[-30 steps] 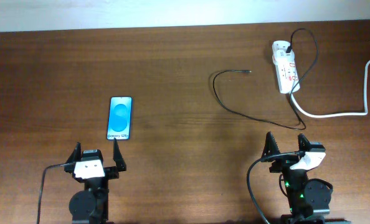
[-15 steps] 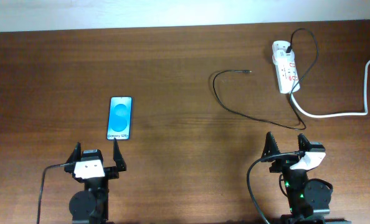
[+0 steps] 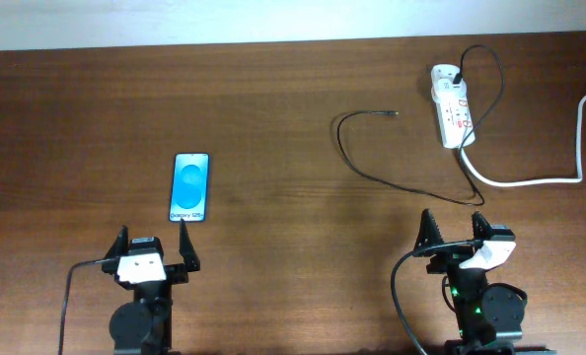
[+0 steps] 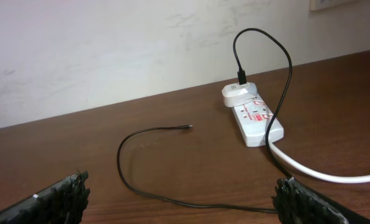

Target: Plug charger to phone and switch on socket

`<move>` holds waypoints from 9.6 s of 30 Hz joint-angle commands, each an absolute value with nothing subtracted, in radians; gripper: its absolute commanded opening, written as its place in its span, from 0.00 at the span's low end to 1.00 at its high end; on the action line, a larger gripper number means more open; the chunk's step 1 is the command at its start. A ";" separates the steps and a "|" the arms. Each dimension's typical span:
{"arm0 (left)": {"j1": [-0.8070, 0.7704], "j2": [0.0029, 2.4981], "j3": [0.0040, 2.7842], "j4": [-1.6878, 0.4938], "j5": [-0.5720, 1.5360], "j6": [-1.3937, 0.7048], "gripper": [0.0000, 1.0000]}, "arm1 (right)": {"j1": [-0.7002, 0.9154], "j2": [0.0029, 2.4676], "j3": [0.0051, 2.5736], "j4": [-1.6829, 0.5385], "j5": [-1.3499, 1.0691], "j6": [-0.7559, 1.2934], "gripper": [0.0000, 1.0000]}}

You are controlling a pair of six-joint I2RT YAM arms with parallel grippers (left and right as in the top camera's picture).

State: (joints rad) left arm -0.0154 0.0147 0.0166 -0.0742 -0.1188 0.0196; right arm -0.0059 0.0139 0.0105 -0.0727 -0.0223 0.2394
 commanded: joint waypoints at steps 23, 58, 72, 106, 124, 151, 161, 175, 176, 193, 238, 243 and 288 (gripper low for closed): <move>-0.013 0.007 0.009 -0.072 -0.109 0.039 0.99 | -0.007 0.007 0.006 -0.079 -0.006 0.241 0.98; -0.012 0.007 0.012 -0.081 -0.101 0.015 0.99 | -0.007 0.007 0.006 -0.079 -0.006 0.240 0.98; -0.012 0.059 0.191 -0.318 -0.070 -0.123 0.99 | -0.007 0.007 0.006 -0.079 -0.006 0.241 0.99; -0.012 0.362 0.480 -0.410 0.068 -0.123 0.99 | -0.007 0.007 0.006 -0.079 -0.006 0.241 0.98; -0.012 0.421 0.489 -0.413 0.181 -0.123 0.99 | -0.007 0.007 0.006 -0.079 -0.006 0.241 0.98; -0.012 0.903 0.918 -0.644 0.106 -0.088 0.99 | -0.007 0.007 0.006 -0.079 -0.006 0.241 0.98; -0.012 1.317 1.138 -0.772 0.044 -0.062 0.99 | -0.007 0.007 0.006 -0.079 -0.006 0.241 0.98; -0.012 1.548 1.138 -0.681 -0.031 -0.047 0.99 | -0.007 0.007 0.006 -0.079 -0.006 0.241 0.98; -0.012 1.556 1.138 -0.675 -0.031 -0.046 0.99 | -0.007 0.007 0.006 -0.079 -0.006 0.241 0.98; -0.013 1.750 1.138 -0.628 0.003 0.054 0.99 | -0.007 0.007 0.006 -0.079 -0.006 0.241 0.98; -0.013 1.934 1.131 -0.499 0.011 0.059 0.99 | -0.007 0.007 0.006 -0.079 -0.006 0.241 0.98; -0.013 1.934 1.131 -0.513 0.011 0.059 0.99 | -0.007 0.007 0.006 -0.079 -0.006 0.241 0.98; -0.013 1.934 1.131 -0.569 0.063 -0.299 0.80 | -0.007 0.007 0.006 -0.079 -0.006 0.241 0.98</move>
